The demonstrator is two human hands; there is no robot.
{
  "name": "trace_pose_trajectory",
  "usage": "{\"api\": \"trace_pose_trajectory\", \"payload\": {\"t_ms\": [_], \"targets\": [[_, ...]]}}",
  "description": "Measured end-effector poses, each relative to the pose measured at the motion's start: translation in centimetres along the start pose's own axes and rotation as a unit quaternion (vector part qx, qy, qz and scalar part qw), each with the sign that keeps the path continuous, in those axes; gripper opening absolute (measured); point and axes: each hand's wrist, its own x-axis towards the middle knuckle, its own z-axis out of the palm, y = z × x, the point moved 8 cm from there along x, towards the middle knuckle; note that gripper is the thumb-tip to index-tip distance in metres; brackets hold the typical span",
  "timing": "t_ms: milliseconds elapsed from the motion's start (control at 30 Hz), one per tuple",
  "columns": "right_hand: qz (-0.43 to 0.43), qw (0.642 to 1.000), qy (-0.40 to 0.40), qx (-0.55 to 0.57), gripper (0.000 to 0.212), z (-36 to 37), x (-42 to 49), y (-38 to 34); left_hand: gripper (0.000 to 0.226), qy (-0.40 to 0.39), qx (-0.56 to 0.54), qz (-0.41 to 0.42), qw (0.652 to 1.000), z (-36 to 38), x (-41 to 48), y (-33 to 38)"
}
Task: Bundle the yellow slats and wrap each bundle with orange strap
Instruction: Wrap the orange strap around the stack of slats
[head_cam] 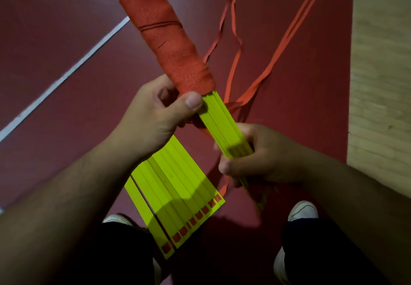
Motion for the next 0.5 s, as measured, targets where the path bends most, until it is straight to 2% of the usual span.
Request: {"api": "trace_pose_trajectory", "payload": {"t_ms": [133,233,300,367,500], "targets": [[-0.054,0.985,0.142,-0.086,0.028,-2.0,-0.1,-1.2,0.046,0.023,0.000,-0.016,1.000,-0.8,0.3,-0.4],[-0.056,0.947,0.257,-0.186,0.032,-3.1,-0.7,-1.4,0.037,0.057,0.055,-0.049,0.996,-0.5,0.2,-1.3],[-0.042,0.917,0.327,-0.222,0.031,-3.4,-1.0,-1.2,0.042,0.077,0.070,-0.067,0.992,-0.3,0.1,-1.8],[-0.012,0.899,0.365,-0.243,0.032,-3.4,-1.2,-0.9,0.050,0.086,0.087,-0.081,0.989,-0.1,-0.1,-1.8],[0.014,0.879,0.380,-0.287,0.039,-2.2,-1.3,-0.9,0.068,0.122,0.120,-0.117,0.978,-0.3,-0.4,-1.7]]}}
